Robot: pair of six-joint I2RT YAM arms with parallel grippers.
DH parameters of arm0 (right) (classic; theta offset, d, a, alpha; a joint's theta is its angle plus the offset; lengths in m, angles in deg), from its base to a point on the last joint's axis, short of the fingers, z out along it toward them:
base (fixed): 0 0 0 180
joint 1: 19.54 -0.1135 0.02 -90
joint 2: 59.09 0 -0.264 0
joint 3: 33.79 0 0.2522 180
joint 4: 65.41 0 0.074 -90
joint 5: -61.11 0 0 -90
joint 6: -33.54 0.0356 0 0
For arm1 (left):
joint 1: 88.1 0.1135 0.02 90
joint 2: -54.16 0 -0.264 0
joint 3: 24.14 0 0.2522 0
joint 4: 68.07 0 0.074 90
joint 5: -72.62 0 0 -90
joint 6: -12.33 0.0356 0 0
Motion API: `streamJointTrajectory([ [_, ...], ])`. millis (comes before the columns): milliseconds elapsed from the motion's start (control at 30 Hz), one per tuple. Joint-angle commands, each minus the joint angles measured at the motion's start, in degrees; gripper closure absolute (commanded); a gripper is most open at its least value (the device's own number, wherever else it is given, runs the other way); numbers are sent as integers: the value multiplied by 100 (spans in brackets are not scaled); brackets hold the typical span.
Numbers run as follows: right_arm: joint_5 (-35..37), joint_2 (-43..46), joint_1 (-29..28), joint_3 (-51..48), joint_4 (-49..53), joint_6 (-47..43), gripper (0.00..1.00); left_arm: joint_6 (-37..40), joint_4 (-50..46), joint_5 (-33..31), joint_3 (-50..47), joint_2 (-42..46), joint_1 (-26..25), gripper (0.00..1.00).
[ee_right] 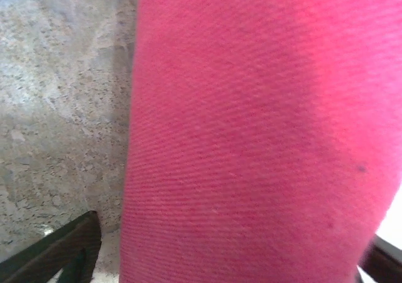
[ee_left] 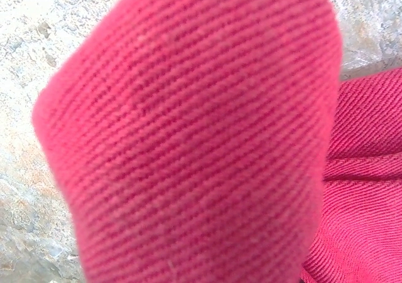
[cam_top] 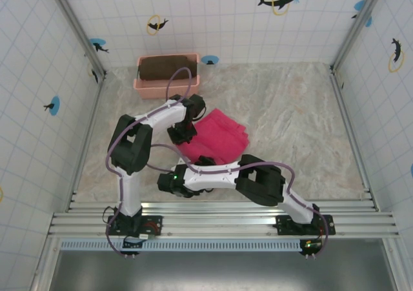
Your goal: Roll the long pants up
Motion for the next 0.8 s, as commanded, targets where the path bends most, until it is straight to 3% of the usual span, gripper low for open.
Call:
streamJointTrajectory([
  [0,-557,-680,37,-121,30,328,24,-139,-631,229,-357,-361,-32,100],
  [100,-382,-755,199,-149,154,522,52,-228,-587,209,-498,-214,-13,100],
  [200,-255,-770,384,-231,160,625,97,-285,-595,212,-605,-144,26,100],
  [233,-251,-760,452,-255,166,661,100,-294,-635,198,-621,-137,32,100],
  [367,-519,-498,586,-512,-299,313,100,-106,-453,246,-856,66,181,100],
  [400,-695,-369,593,-609,-505,145,100,-31,-188,292,-1034,241,238,93],
  [467,-1307,-72,655,-855,-1020,-265,100,-3,553,230,-1614,885,375,23],
  [500,-1609,84,693,-996,-1249,-385,100,-42,793,135,-1884,1232,442,4],
  [667,-3575,773,1172,-1809,-2265,-998,100,312,1369,-10,-2585,2584,973,3],
  [767,-4241,1034,1467,-2052,-2423,-1327,100,535,1701,-38,-2916,3360,1241,3],
])
